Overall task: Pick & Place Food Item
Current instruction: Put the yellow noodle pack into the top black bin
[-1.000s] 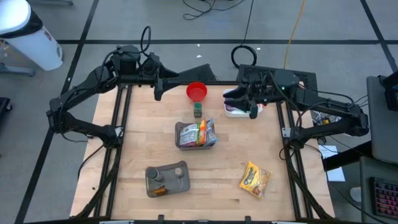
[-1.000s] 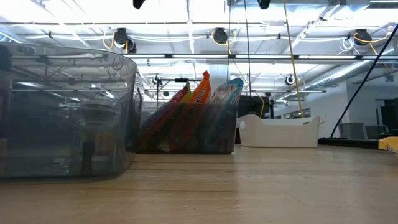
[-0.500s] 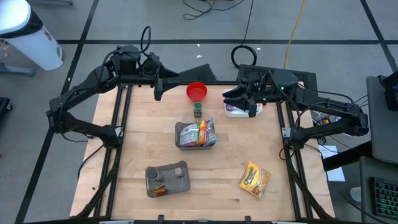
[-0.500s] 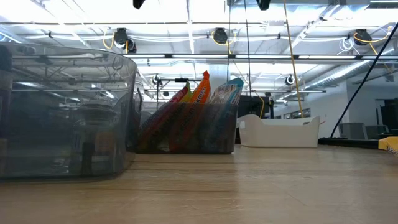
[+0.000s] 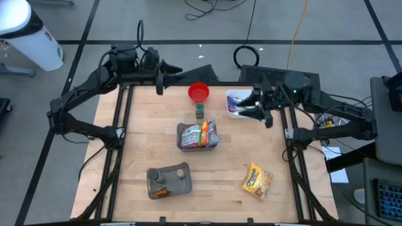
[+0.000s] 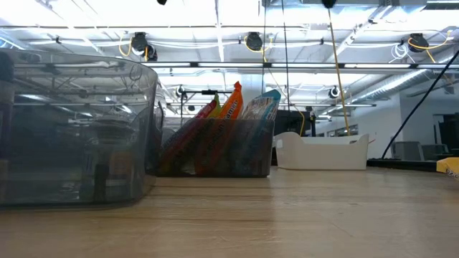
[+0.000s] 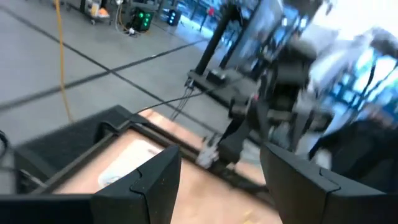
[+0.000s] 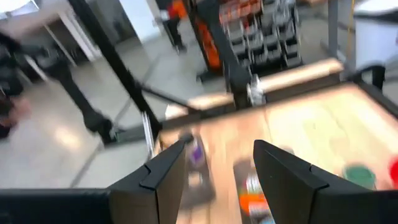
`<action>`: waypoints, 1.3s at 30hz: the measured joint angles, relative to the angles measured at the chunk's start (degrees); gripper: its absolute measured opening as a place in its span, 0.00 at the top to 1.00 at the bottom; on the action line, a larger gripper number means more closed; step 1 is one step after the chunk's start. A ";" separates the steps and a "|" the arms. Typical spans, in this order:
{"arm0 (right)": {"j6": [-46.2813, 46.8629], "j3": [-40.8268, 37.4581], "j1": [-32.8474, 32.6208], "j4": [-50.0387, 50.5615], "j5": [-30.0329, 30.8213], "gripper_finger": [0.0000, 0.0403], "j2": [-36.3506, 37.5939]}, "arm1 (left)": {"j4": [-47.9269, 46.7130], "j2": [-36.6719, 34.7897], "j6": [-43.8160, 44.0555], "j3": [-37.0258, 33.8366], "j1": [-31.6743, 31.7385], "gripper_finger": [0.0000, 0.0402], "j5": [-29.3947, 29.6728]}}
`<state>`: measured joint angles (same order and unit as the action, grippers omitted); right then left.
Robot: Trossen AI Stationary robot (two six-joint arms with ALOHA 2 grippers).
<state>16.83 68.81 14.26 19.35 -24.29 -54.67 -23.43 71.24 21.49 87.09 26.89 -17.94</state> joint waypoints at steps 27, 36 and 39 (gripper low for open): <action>-13.54 15.84 -29.02 43.89 26.13 0.55 -12.49 | 6.98 4.20 11.62 0.02 -16.10 0.43 -0.06; -15.81 14.78 -28.48 40.86 27.41 0.55 -12.42 | 7.78 8.75 14.52 0.02 -19.56 0.43 0.02; -15.00 14.78 -28.48 40.88 27.23 0.55 -12.23 | 9.03 10.79 14.97 0.00 -20.41 0.43 0.01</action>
<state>1.83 83.59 -14.22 60.23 2.94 -66.89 -14.40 82.04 36.46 87.09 6.48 -17.92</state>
